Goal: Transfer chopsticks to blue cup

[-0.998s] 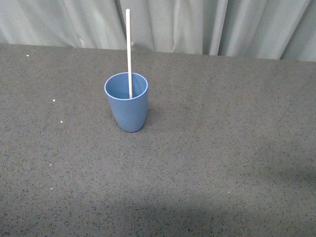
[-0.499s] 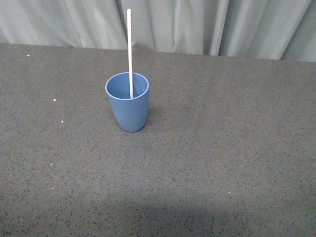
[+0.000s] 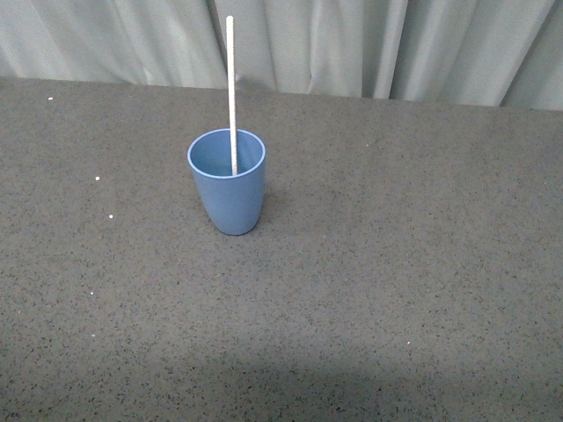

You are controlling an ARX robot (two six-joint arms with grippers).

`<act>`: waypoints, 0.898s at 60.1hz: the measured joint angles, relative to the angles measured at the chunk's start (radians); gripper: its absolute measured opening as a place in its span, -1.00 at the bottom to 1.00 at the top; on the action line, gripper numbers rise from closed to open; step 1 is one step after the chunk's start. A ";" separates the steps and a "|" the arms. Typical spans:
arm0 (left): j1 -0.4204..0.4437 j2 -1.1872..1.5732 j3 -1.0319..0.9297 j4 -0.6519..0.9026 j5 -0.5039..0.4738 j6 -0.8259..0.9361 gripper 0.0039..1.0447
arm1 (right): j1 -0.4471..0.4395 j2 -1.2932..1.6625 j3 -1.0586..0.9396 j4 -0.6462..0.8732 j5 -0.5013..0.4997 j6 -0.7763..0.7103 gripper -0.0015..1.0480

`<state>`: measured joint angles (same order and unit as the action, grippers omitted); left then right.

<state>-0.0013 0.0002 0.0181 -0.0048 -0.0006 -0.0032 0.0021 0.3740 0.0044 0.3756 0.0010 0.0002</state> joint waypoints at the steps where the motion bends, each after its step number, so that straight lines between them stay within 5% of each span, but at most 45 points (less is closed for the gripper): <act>1: 0.000 0.000 0.000 0.000 0.000 0.000 0.88 | 0.000 -0.005 0.000 -0.005 0.000 0.000 -0.98; 54: 0.000 0.000 0.000 0.000 0.000 0.000 0.88 | 0.000 -0.369 0.001 -0.374 -0.002 -0.001 -0.96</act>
<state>-0.0013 0.0002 0.0181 -0.0048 -0.0002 -0.0032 0.0021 0.0048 0.0051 0.0017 -0.0013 -0.0010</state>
